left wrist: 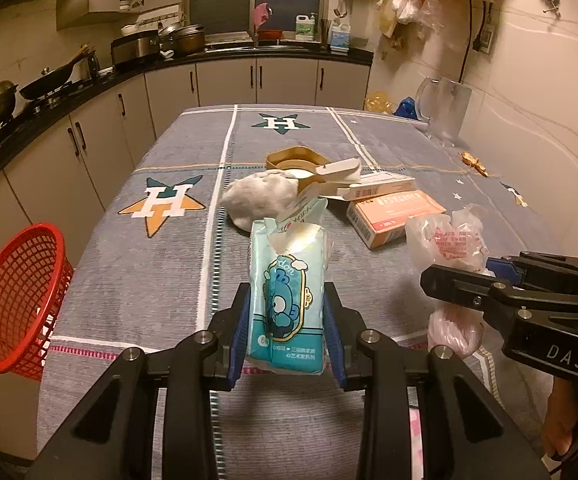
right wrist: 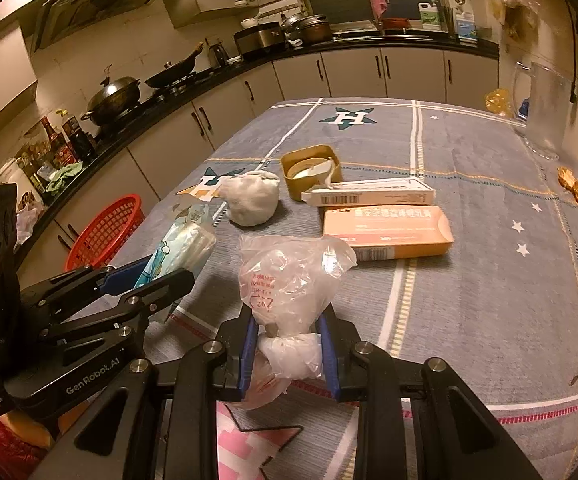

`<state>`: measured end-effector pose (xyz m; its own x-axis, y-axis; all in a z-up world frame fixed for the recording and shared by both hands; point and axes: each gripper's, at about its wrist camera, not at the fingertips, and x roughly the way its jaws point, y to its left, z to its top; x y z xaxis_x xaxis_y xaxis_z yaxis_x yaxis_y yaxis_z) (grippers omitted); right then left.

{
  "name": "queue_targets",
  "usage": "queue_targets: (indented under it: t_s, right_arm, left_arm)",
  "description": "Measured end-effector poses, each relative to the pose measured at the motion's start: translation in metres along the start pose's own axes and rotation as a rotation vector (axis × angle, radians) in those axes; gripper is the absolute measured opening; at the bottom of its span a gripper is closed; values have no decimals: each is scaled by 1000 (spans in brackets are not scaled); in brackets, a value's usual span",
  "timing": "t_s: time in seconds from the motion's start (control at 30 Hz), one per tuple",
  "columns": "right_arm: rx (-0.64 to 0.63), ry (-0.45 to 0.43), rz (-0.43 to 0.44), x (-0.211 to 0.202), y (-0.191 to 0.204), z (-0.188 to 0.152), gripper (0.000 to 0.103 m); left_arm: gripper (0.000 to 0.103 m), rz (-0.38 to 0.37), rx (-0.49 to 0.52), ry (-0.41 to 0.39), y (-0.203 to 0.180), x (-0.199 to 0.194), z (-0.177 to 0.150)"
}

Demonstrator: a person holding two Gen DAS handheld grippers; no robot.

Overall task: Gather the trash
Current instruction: 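Lift both held items and carry them over the red wastebasket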

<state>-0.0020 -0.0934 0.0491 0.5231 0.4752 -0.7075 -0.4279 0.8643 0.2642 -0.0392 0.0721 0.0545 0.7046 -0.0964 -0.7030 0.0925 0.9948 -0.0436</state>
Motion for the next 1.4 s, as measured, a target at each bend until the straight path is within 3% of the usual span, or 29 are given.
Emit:
queue_targets:
  t_s: [0.67,1.17,1.4]
  right_arm:
    - [-85,37,46,26,48,25,30]
    - [-184,60,99,56,103,57,30]
    - [-226,77,163,75,143,75,30]
  left_arm:
    - [33,54,-103,-29,62,-14,-1]
    - [33,147,-260,-73,149,-39,-4]
    - [34,207,-329,-81,196,-48,-9]
